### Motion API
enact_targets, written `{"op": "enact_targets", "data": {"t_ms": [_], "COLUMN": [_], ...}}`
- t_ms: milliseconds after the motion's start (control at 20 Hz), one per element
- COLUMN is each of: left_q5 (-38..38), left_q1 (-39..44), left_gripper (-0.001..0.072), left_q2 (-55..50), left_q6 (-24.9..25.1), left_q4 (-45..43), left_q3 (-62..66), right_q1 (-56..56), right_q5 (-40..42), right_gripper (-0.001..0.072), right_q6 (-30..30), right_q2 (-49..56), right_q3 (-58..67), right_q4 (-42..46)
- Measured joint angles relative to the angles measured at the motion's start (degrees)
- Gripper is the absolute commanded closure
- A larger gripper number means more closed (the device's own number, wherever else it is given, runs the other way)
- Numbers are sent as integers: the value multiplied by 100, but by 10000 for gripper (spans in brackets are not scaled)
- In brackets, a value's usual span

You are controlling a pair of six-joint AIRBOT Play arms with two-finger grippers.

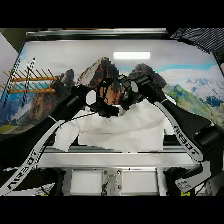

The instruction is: Fold the clothes and pants, and hang the long-sleeved shirts on hangers.

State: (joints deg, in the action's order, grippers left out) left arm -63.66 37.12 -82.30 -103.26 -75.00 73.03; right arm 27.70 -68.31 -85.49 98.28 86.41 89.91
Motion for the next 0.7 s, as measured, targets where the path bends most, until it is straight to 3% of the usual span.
{"op": "enact_targets", "data": {"t_ms": [50, 150, 250, 300, 350, 550, 700], "left_q5": [0, 2, -20, -37, -50, -131, -177], "left_q1": [0, 0, 0, 0, 0, -72, -267], "left_gripper": [697, 697, 697, 697, 697, 697, 697], "left_q2": [0, 0, 0, 0, 0, 249, 811], "left_q6": [0, 0, -15, -17, -17, -15, -11], "left_q4": [0, 2, 2, 2, 2, -70, -122], "left_q3": [0, 0, 0, 0, 0, 0, 11], "right_q1": [28, 63, 81, 85, 90, 28, -59], "right_q5": [0, -7, -74, -92, -142, -507, -1102], "right_gripper": [94, 278, 317, 614, 687, 689, 689], "right_q6": [-131, -365, -557, -647, -743, -925, -929], "right_q2": [74, 186, 258, 278, 282, -50, -859], "right_q3": [15, 33, 42, 44, 48, 55, 57], "right_q4": [162, 404, 614, 732, 868, 1342, 1447]}}
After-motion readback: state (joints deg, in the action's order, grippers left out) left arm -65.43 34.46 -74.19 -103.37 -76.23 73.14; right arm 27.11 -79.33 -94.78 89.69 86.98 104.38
